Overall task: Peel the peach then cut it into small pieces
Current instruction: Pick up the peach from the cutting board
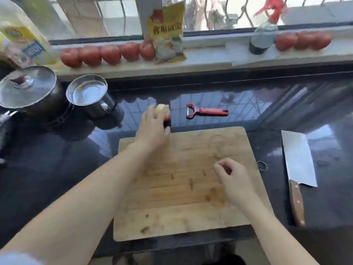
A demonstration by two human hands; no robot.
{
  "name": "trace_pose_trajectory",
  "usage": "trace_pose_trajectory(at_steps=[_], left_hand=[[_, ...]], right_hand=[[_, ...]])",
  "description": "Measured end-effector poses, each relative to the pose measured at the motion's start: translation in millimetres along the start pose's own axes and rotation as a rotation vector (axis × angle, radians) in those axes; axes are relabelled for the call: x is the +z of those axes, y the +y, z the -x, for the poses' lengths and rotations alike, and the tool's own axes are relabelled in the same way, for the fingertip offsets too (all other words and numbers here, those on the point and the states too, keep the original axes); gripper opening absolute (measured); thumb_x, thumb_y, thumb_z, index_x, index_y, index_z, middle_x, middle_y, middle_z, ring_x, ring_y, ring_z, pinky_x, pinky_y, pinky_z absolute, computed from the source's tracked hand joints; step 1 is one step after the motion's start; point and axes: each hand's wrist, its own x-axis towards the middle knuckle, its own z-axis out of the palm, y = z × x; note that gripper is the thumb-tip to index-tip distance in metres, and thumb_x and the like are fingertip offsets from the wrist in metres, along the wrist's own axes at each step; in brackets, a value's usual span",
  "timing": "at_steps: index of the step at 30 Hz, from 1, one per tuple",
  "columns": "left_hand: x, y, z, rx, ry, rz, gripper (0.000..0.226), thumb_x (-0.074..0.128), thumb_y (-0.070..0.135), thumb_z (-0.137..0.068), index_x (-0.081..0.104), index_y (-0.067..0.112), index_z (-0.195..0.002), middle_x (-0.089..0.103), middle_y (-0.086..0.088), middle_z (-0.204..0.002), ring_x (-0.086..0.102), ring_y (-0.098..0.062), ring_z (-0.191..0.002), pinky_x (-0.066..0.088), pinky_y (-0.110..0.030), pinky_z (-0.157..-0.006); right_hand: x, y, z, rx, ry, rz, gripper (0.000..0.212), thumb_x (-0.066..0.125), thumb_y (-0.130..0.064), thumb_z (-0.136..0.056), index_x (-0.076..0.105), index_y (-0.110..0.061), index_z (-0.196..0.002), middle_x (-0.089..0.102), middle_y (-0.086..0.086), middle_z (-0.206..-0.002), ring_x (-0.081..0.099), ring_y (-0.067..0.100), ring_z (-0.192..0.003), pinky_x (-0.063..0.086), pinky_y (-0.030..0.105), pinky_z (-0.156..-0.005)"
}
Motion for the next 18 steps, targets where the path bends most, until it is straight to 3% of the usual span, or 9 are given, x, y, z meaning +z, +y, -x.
trace_pose_trajectory(at_steps=[2, 5, 7, 10, 15, 18], left_hand=[[12, 2, -35, 0.004, -0.02, -0.022, 0.065, 0.057, 0.033, -0.101, 0.029, 0.026, -0.16, 0.02, -0.014, -0.165, 0.02, -0.038, -0.15, 0.029, -0.053, -0.12], [24, 0, -68, -0.01, 0.034, -0.033, 0.049, 0.062, 0.022, -0.098, 0.049, 0.02, -0.145, 0.044, -0.014, -0.145, 0.035, -0.038, -0.136, 0.041, -0.052, -0.109], [26, -1, -65, -0.021, 0.022, -0.064, 0.044, 0.064, 0.01, -0.096, 0.053, 0.019, -0.138, 0.042, -0.013, -0.143, 0.037, -0.036, -0.132, 0.044, -0.05, -0.103], [10, 1, -47, 0.016, 0.044, -0.05, 0.059, 0.07, 0.011, -0.094, 0.047, 0.024, -0.147, 0.04, -0.008, -0.147, 0.037, -0.031, -0.133, 0.047, -0.051, -0.102], [-7, -1, 76, 0.104, 0.122, 0.015, 0.068, 0.08, 0.018, -0.086, 0.051, 0.026, -0.146, 0.053, 0.003, -0.142, 0.047, -0.023, -0.127, 0.035, -0.029, -0.098], [8, -12, 155, 0.058, 0.057, 0.081, 0.068, 0.085, 0.018, -0.083, 0.055, 0.027, -0.143, 0.053, 0.005, -0.141, 0.044, -0.018, -0.128, 0.041, -0.035, -0.107]], right_hand=[[-6, 6, -6, -0.003, 0.02, 0.008, 0.02, 0.057, -0.025, -0.102, 0.066, -0.028, -0.084, 0.065, -0.012, -0.079, 0.057, -0.003, -0.075, 0.038, 0.012, -0.061], [-14, 11, -10, -0.019, 0.036, 0.029, 0.019, 0.058, -0.027, -0.101, 0.067, -0.028, -0.085, 0.066, -0.014, -0.08, 0.056, -0.007, -0.076, 0.039, 0.007, -0.062], [-14, 13, -13, 0.013, 0.031, 0.004, 0.019, 0.057, -0.027, -0.102, 0.068, -0.028, -0.085, 0.065, -0.015, -0.077, 0.056, -0.007, -0.073, 0.039, 0.009, -0.061], [-8, 14, -15, 0.058, 0.016, -0.053, 0.019, 0.057, -0.028, -0.102, 0.068, -0.028, -0.087, 0.063, -0.023, -0.069, 0.056, -0.007, -0.068, 0.04, 0.018, -0.064], [4, 10, -1, 0.091, 0.0, -0.125, 0.018, 0.058, -0.024, -0.103, 0.069, -0.023, -0.089, 0.063, -0.013, -0.074, 0.056, 0.0, -0.069, 0.041, 0.02, -0.067], [8, 10, 15, 0.104, -0.039, -0.099, 0.018, 0.058, -0.023, -0.102, 0.069, -0.021, -0.088, 0.062, -0.011, -0.073, 0.056, 0.003, -0.07, 0.04, 0.02, -0.066]])
